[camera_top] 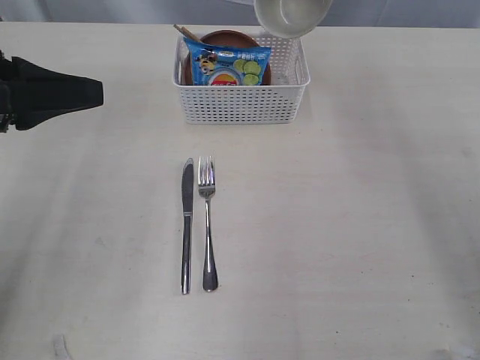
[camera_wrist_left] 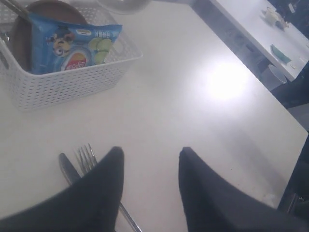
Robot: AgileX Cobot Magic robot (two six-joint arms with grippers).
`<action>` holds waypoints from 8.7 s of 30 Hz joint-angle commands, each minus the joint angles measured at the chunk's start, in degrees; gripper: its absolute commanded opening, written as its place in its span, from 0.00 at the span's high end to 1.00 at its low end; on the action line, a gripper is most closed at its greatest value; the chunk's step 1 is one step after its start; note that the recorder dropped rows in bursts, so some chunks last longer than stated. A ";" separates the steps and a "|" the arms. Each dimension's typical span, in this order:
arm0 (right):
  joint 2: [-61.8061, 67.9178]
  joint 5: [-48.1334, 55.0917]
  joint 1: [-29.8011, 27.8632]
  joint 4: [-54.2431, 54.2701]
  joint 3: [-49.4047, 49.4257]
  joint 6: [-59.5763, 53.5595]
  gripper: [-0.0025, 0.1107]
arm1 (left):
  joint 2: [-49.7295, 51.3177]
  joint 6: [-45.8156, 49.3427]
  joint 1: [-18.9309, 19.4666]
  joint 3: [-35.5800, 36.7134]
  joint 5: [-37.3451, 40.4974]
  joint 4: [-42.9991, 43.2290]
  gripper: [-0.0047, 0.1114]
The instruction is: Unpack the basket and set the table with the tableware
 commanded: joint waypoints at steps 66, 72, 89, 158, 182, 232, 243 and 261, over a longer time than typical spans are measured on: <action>-28.40 -11.24 -17.53 55.38 76.68 -28.44 0.98 | 0.01 -0.30 0.14 0.26 2.10 1.24 0.65; -28.40 -12.05 -17.53 54.20 78.56 -28.56 0.98 | 0.01 -0.30 0.14 0.26 2.10 1.24 0.65; -28.54 -8.51 -17.41 53.98 72.79 -27.27 0.52 | 0.01 -0.30 0.14 0.26 2.23 1.89 0.65; -13.12 -0.02 1.01 15.86 9.91 -32.81 0.98 | 0.01 -0.27 0.14 0.26 4.80 0.17 0.65; -12.37 -4.36 -38.74 44.12 38.83 -21.77 0.98 | 0.01 -0.27 0.14 0.26 4.80 0.17 0.65; 2.33 -15.97 1.24 29.57 16.42 -34.12 0.48 | 0.01 -1.75 0.14 0.26 3.52 0.58 0.65; 4.67 -22.77 0.88 28.42 16.42 -35.83 0.48 | 0.01 -2.01 0.14 0.26 3.94 0.20 0.65; 7.62 -20.37 1.06 27.94 16.42 -37.18 0.86 | 0.01 -2.19 0.14 0.26 4.18 0.20 0.65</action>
